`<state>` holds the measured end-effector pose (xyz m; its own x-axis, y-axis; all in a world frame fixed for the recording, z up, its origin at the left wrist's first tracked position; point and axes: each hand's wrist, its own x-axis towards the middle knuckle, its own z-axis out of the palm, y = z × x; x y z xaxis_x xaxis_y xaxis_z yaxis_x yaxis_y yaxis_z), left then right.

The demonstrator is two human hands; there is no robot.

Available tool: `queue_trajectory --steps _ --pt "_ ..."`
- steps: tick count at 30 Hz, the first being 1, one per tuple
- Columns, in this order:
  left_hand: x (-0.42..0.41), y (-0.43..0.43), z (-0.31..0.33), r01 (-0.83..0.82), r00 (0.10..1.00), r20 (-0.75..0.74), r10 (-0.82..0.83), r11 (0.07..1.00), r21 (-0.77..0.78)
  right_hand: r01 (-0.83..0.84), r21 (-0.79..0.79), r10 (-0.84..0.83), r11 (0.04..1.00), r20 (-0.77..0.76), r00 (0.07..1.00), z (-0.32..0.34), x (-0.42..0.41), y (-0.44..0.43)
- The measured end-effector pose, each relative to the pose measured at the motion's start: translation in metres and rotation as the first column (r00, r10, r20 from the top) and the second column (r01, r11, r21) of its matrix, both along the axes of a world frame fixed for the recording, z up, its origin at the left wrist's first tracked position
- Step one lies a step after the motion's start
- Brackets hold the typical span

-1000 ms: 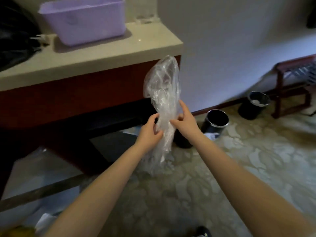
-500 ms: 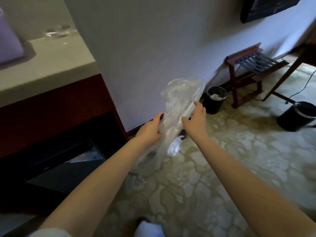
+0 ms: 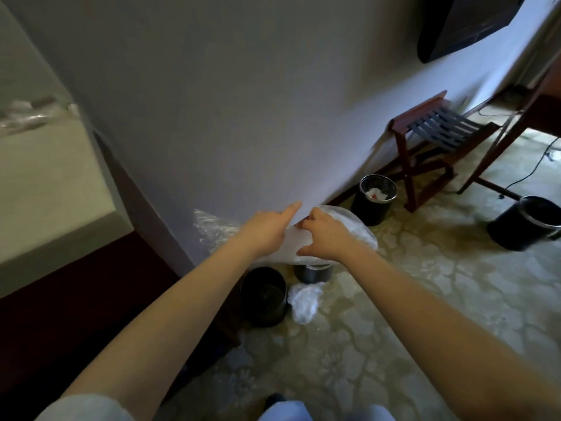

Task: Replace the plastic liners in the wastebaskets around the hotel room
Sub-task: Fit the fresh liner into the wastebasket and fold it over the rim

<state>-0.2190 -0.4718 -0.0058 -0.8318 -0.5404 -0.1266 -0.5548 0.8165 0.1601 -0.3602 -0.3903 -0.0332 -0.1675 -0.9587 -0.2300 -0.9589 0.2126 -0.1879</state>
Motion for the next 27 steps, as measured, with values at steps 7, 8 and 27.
queue_trajectory --steps 7,8,27 --pt "-0.011 -0.046 0.005 -0.009 0.988 -0.148 -0.031 0.965 -0.261 0.092 0.039 -0.1 0.995 0.277 0.956 -0.022 -0.023 -0.066" --pt "-0.01 -0.049 0.003 -0.029 0.969 -0.245 -0.036 0.966 -0.257 0.098 0.06 -0.112 0.993 0.329 0.938 -0.026 -0.027 -0.073" --pt "-0.05 -0.103 -0.233 -0.64 0.391 -0.088 0.916 0.339 0.689 0.243 0.172 -0.278 0.955 0.805 0.523 -0.216 -0.059 -0.188"
